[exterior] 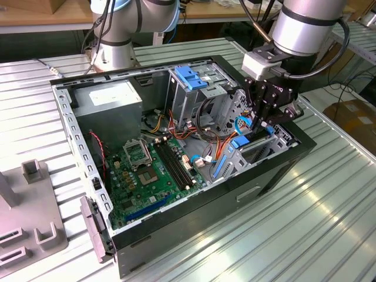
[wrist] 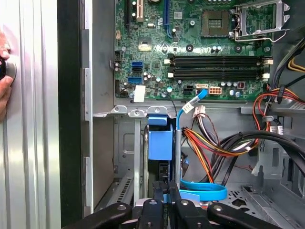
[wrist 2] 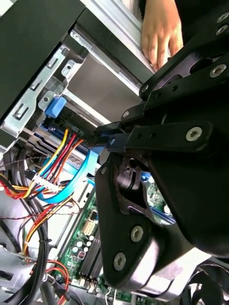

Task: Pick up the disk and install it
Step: 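Insert the second disk wire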

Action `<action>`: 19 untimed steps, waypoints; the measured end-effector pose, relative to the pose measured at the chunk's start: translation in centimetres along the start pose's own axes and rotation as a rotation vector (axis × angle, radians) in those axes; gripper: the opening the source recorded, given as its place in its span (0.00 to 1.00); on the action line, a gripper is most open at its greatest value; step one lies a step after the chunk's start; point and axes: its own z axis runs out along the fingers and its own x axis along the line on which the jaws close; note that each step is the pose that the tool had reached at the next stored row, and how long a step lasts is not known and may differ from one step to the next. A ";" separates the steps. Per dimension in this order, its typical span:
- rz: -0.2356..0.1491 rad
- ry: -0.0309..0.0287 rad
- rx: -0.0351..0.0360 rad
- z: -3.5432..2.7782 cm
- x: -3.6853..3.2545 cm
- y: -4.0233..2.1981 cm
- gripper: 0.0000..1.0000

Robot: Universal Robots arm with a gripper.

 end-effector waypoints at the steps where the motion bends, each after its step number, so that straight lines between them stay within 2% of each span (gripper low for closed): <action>1: 0.000 -0.0003 0.0008 0.02 0.00 0.04 0.16; 7: 0.000 -0.0017 0.0020 0.27 -0.03 0.20 0.16; 19: 0.000 -0.0020 0.0020 0.26 -0.23 0.19 0.16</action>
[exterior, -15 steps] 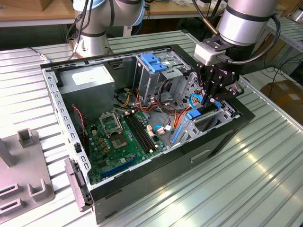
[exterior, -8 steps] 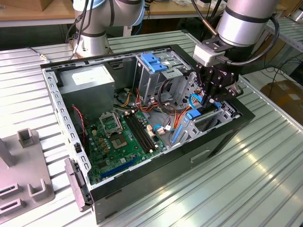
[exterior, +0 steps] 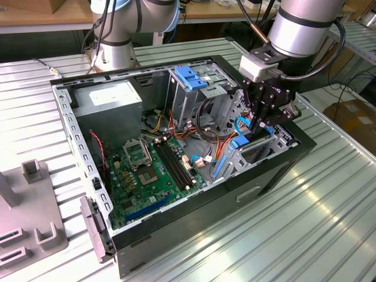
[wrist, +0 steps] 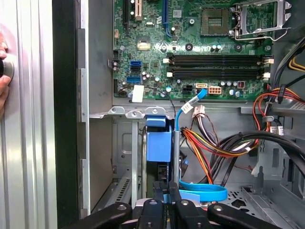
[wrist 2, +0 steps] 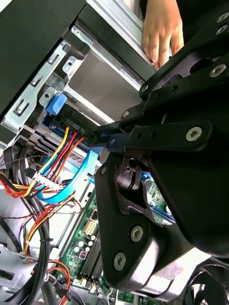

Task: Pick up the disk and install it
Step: 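Insert the second disk wire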

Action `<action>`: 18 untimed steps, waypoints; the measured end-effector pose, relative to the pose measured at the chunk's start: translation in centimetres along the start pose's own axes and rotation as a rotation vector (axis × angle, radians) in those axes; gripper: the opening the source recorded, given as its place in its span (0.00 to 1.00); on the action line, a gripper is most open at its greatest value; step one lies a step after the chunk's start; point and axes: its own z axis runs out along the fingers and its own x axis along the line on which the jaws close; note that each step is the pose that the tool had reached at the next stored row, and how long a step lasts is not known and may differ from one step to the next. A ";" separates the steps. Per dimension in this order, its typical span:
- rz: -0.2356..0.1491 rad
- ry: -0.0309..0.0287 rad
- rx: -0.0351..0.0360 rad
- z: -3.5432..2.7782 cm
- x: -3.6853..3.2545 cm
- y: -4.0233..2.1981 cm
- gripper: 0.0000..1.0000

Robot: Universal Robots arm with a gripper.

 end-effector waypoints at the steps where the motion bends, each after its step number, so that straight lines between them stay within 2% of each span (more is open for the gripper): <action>1: 0.000 -0.0001 0.0000 0.00 -0.01 0.00 0.16; 10: -0.003 -0.0003 0.0002 -0.01 -0.12 0.00 0.16; 18: -0.005 -0.0010 0.0004 0.26 -0.15 0.02 0.16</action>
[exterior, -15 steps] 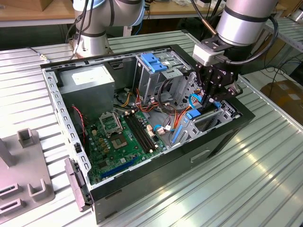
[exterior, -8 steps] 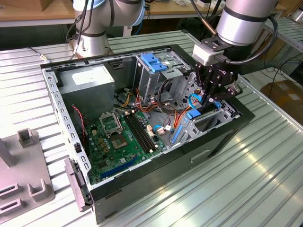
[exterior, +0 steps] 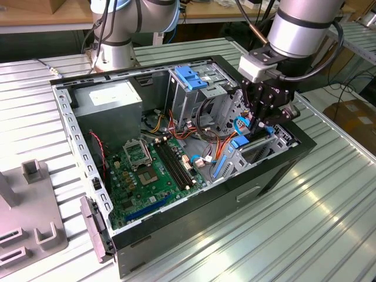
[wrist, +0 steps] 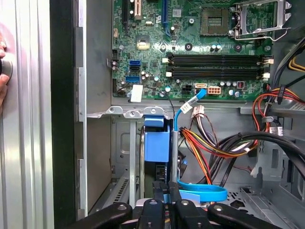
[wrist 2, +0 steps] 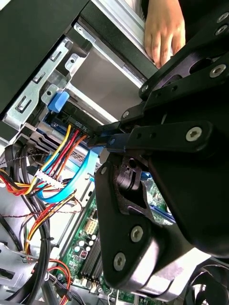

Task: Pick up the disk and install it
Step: 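Insert the second disk wire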

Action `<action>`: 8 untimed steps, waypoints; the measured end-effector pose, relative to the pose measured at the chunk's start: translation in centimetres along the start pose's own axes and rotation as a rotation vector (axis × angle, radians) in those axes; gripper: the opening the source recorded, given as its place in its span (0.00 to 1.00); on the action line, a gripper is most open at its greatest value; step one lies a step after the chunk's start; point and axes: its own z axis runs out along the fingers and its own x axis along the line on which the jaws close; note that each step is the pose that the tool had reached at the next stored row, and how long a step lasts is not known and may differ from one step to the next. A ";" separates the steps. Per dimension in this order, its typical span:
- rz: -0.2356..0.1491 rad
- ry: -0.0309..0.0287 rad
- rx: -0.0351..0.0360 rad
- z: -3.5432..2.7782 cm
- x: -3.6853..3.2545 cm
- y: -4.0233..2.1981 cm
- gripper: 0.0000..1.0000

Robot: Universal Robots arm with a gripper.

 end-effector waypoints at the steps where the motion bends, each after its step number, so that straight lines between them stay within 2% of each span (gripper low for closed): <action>1: 0.000 -0.0002 0.0000 0.03 0.00 0.00 0.16; 4: 0.000 -0.0019 0.0000 0.26 -0.02 0.02 0.16; 5: 0.000 -0.0027 -0.0001 0.53 -0.04 0.05 0.16; 8: 0.000 -0.0037 0.0001 0.61 -0.05 0.05 0.16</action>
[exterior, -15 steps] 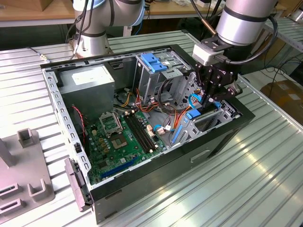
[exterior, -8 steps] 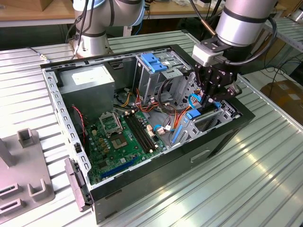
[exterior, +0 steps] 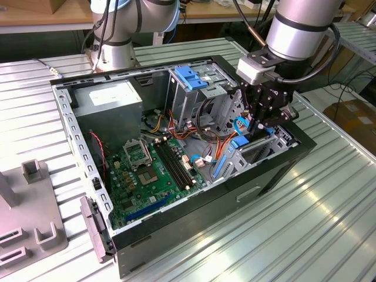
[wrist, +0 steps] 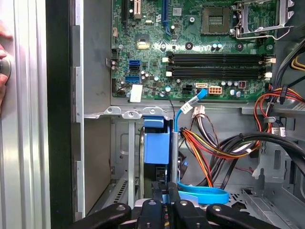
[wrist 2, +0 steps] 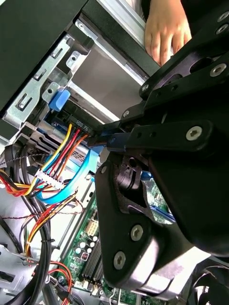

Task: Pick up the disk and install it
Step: 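Insert the second disk wire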

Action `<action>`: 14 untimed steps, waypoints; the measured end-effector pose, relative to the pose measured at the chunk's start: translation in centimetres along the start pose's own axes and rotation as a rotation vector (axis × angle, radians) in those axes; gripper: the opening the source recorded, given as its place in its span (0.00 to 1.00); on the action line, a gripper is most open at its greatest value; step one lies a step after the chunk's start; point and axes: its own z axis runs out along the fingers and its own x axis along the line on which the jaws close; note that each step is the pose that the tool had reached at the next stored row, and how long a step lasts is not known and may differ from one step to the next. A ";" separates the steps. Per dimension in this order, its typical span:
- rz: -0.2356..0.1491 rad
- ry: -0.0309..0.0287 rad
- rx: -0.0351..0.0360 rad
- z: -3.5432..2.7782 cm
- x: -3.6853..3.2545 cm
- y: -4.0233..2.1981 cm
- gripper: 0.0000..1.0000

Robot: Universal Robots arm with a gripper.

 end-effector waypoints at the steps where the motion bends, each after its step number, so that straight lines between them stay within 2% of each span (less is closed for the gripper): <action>1: 0.000 0.0000 0.0000 0.00 0.00 0.00 0.16; 3: 0.000 -0.0012 0.0002 0.04 -0.01 -0.01 0.17; 4: 0.000 -0.0010 0.0002 0.02 -0.02 -0.01 0.24; 5: 0.000 0.0001 0.0000 -0.13 -0.01 -0.02 0.24; 7: 0.000 0.0036 0.0000 -1.01 0.01 -0.09 0.24; 10: -0.001 0.0075 -0.0001 -1.74 0.01 -0.15 0.24; 13: -0.001 0.0076 -0.0001 -1.75 0.01 -0.15 0.22; 14: -0.001 0.0078 -0.0001 -1.76 0.01 -0.15 0.15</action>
